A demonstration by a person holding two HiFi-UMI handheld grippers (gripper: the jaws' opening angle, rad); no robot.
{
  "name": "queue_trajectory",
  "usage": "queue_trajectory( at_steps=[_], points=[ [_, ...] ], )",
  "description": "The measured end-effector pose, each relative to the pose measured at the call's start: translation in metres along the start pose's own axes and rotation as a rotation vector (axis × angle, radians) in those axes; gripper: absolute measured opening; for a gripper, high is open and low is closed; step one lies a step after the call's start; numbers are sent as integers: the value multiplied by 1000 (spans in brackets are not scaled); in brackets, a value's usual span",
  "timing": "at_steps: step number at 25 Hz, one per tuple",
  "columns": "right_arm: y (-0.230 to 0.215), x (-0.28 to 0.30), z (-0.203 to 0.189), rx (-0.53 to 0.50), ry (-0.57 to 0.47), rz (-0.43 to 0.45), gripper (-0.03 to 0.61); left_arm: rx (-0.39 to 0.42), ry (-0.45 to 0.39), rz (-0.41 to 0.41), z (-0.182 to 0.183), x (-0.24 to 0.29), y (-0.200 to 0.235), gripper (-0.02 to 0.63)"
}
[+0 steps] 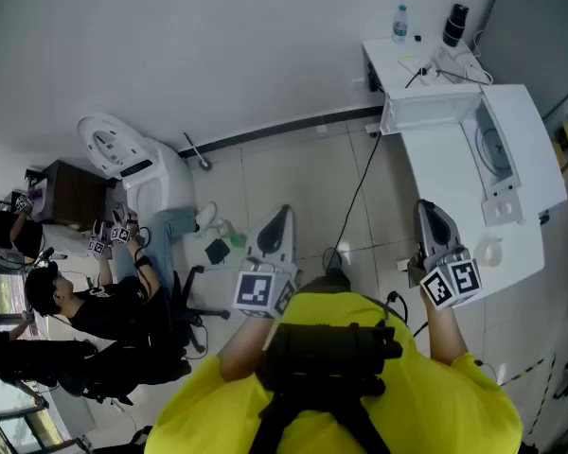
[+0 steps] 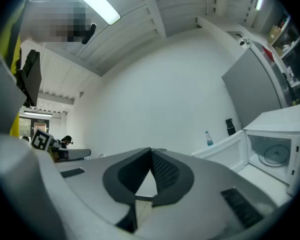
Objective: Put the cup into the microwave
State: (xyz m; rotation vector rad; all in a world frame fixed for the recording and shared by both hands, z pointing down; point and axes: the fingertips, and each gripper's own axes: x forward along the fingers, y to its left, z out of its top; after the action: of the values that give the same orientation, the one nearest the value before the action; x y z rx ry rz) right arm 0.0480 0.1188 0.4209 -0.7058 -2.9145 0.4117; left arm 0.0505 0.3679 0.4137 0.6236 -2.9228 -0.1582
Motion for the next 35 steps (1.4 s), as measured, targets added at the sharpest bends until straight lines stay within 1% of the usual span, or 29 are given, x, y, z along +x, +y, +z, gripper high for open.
queue_trajectory(
  at_steps=[3,6,9,12,14,18,22,25,26,29,31,32,33,34,35],
  points=[
    [-1,38,7,-3,-14,-13,5,8,20,-10,1,23,29,8],
    [-9,63,12,-5,-22,-31,5,-8,29,-38,3,49,42,8],
    [-28,67,12,-2,-21,-87,5,-15,35,-93,0,81,41,8],
    [-58,65,14,2,-22,-159,5,-30,61,-164,-4,120,27,8],
    [-82,62,15,10,-26,-209,6,-26,69,-213,-4,147,12,8],
    [-122,55,17,38,-42,-319,6,6,45,-315,4,203,-22,8],
    [-161,42,31,73,-95,-437,6,17,90,-467,8,270,-72,8],
    [-195,24,36,75,-135,-506,14,36,69,-577,17,311,-117,8],
    [-205,18,33,74,-135,-533,43,44,59,-610,17,321,-130,8],
    [-229,-5,21,72,-135,-634,51,67,46,-710,2,344,-166,8],
    [-237,-23,15,74,-146,-712,51,69,82,-784,-12,352,-192,8],
    [-240,-34,12,85,-150,-753,63,73,103,-820,-17,354,-205,8],
    [-242,-45,7,102,-152,-796,126,79,115,-859,-20,353,-217,8],
    [-244,-57,-1,123,-150,-844,167,89,121,-902,-23,352,-230,8],
    [-246,-70,-10,144,-145,-896,189,99,126,-946,-25,352,-242,8]
  ],
)
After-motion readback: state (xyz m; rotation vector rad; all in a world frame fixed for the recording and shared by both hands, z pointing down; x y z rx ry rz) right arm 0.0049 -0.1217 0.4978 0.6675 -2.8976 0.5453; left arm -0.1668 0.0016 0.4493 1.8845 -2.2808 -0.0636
